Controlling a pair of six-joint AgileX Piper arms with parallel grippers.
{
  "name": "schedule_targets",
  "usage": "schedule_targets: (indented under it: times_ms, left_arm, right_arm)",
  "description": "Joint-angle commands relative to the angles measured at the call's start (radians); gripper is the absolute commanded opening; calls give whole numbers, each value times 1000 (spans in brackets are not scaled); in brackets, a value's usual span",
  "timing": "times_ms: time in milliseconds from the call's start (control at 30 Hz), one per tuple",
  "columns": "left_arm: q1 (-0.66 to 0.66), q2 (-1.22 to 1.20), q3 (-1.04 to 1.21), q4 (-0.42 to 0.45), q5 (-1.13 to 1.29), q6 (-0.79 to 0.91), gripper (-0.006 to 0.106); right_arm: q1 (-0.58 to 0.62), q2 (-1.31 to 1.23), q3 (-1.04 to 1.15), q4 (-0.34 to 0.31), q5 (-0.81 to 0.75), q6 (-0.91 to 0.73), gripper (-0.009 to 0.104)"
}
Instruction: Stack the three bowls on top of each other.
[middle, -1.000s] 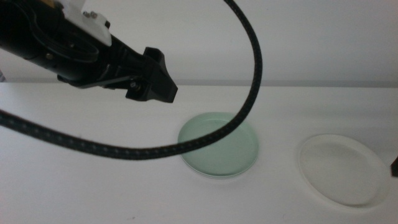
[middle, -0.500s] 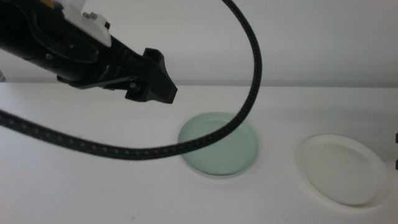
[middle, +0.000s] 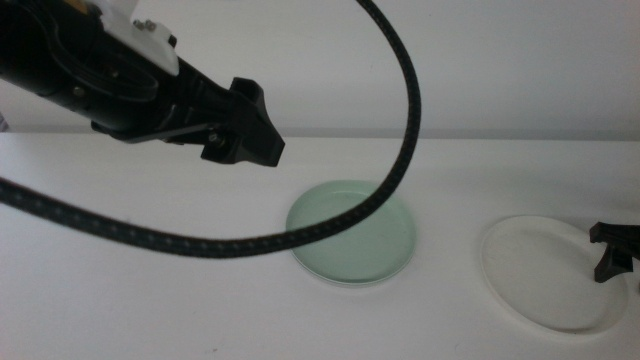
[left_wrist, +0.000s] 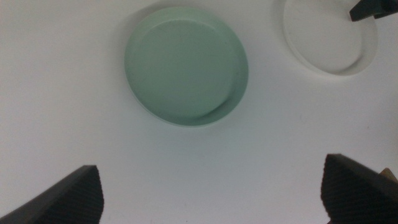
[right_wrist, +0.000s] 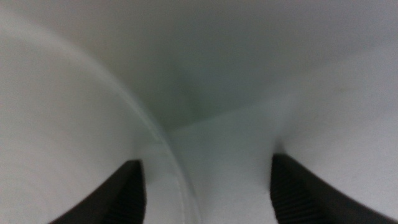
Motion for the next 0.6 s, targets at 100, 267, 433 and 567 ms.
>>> schedule_targets:
  times_ms: [100,267,433,567]
  left_arm:
    - [2,-2,1,-4,4,1,94]
    - [2,-2,1,-4,4,1,94]
    - [2,-2,1,-4,11,1,94]
    - [2,-2,1,-4,11,1,94]
  right_arm:
    - [9,35,-4,3,-41,3,33]
    - [9,28,-20,3,-16,36,-2]
    - [53,-73,-92,3,84,38,-2]
    - [153,-124,-230,60,242,41,-2]
